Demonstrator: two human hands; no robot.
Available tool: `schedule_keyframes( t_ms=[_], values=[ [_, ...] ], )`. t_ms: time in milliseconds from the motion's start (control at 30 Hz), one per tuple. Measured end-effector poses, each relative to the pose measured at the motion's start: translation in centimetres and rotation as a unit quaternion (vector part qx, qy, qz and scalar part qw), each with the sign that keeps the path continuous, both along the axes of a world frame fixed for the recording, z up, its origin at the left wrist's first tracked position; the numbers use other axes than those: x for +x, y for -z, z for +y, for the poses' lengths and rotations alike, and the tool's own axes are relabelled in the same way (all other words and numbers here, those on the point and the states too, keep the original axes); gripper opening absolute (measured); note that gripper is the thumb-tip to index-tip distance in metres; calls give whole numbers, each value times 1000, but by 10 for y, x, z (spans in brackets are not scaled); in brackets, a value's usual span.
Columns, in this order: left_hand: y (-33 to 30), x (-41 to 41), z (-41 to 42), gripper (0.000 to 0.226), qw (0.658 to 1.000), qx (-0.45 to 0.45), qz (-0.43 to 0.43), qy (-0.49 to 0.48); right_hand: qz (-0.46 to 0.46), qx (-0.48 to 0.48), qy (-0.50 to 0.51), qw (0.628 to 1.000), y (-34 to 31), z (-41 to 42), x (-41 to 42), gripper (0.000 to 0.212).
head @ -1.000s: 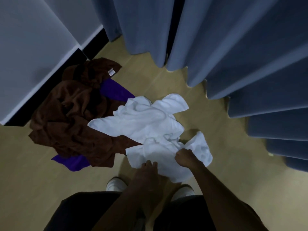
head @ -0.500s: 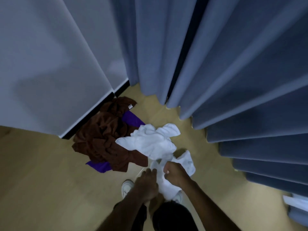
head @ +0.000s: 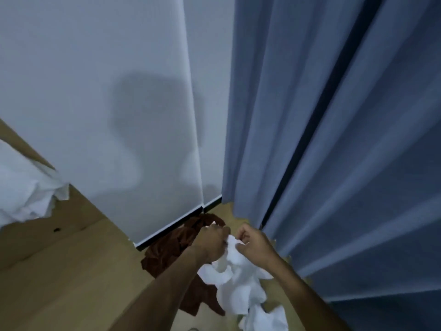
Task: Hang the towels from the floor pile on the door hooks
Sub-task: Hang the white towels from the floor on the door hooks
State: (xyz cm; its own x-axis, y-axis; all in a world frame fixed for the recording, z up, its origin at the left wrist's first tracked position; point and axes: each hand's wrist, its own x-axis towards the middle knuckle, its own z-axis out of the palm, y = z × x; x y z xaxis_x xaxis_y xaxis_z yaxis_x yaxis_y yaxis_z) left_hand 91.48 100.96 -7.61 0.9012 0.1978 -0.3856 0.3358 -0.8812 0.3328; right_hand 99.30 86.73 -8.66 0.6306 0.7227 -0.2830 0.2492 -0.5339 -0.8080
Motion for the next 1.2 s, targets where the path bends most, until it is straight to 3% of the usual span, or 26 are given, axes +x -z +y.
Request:
schedule_keyframes(
  t_ms=[133,267,533,667,833,967,1100,1200],
  values=[
    [-43,-12,21,54,996,-21,-61,-67,0,19,-37,999,-33,26,-2,26],
    [-92,-32,37,33,986,-9,-121,-112,-57,39,-58,996,-57,49,-10,12],
    [-148,-99,80,25,947,69,-234,-208,-224,141,-137,954,-119,113,-39,22],
    [-168,-132,96,15,917,68,-271,-286,-214,111,-202,949,-139,153,-70,21],
    [-184,-194,126,22,856,61,-332,-391,-162,7,-367,916,-124,195,-116,13],
    [-185,-267,165,18,842,160,-242,-454,-168,30,-361,917,-120,234,-160,23],
    [-171,-334,198,15,883,38,-182,-431,-154,99,-383,906,-148,283,-226,22],
    [-169,-368,216,25,885,-20,-202,-420,-137,127,-430,884,-168,319,-280,17]
  ],
)
